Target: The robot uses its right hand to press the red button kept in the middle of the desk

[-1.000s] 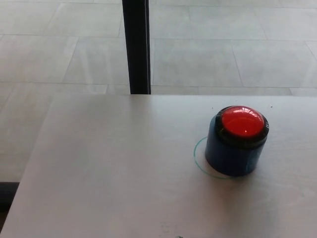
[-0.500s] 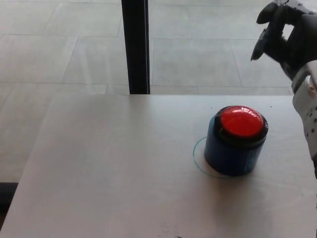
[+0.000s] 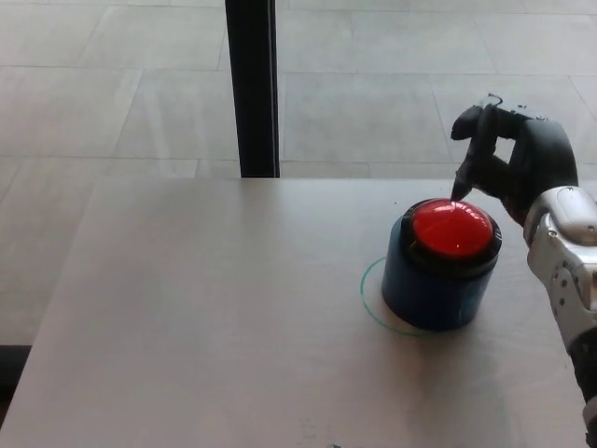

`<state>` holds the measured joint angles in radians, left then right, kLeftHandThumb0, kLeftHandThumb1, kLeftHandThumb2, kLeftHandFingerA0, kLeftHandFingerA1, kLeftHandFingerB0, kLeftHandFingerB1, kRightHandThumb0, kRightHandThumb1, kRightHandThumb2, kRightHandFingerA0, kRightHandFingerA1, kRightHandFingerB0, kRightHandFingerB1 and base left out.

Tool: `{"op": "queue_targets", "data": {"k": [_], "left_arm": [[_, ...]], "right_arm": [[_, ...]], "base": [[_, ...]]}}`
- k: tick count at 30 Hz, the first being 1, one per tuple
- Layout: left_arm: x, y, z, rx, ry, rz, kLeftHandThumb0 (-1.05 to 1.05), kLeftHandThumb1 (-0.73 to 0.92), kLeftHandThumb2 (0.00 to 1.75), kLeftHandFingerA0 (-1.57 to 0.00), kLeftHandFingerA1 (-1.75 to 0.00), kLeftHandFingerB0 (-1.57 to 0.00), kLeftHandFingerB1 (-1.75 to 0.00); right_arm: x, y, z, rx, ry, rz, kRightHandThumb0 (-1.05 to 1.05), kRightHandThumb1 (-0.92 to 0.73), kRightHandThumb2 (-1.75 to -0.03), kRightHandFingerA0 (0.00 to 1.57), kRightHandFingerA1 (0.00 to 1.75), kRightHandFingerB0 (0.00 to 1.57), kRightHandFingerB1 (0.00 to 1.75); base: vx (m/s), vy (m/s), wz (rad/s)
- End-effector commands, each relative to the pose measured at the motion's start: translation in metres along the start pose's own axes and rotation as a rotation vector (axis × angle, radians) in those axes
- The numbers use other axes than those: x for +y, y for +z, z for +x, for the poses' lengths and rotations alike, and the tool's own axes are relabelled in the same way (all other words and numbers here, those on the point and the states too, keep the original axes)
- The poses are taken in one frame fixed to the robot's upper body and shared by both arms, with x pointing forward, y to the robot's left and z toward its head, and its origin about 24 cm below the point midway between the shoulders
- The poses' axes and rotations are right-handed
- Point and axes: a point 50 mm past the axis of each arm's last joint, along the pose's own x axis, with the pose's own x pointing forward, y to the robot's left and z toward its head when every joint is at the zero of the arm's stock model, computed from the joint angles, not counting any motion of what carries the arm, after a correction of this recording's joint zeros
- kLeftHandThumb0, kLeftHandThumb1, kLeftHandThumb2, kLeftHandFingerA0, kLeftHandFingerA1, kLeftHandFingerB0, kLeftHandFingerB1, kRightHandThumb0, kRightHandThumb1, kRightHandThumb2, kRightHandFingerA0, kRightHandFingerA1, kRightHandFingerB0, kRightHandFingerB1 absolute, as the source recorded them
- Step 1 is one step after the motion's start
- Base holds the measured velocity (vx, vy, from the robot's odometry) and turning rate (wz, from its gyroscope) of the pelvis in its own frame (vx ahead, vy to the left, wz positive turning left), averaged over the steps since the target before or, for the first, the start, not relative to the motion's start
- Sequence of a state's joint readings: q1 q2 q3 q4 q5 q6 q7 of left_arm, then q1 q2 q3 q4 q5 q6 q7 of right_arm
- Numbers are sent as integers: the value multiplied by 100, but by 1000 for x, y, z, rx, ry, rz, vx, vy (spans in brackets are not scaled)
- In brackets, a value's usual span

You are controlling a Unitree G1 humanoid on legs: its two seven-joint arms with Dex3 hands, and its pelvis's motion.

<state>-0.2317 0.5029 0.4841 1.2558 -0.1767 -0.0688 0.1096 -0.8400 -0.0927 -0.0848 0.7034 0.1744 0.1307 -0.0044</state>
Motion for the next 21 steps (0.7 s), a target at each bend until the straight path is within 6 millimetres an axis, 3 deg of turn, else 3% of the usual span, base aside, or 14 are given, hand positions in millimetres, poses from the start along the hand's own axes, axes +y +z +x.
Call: {"op": "queue_targets", "data": {"k": [1,10,11,15,21], "left_arm": [[6,5,1,-24,7,6,-41,54,119,-52,-147,-48,-118],[6,7,1,-23,11,-2,-42,56,114,-51,-141,-46,-113],[5,7,1,-15,13,-39,-41,55,115,-49,-146,-41,-114],[6,7,2,-13,27,6,-43,58,108,-55,-141,-47,-110],[5,8,2,-13,22,-37,-43,56,113,-51,-148,-42,-116]], "right_arm": [[1,-13,-4,17,4,-31,-16,-50,-128,90,175,75,164],[10,-34,-10,80,24,-120,-16,-52,-126,92,175,77,162],[9,-35,-11,80,26,-123,-16,-48,-129,92,175,77,162],[5,-39,-13,78,31,-114,-16,-48,-130,93,175,78,160],[-3,-54,-20,109,-11,-83,-16,-47,-130,95,175,79,158]], "base": [[0,0,0],[0,0,0],[0,0,0],[0,0,0],[0,0,0]]}}
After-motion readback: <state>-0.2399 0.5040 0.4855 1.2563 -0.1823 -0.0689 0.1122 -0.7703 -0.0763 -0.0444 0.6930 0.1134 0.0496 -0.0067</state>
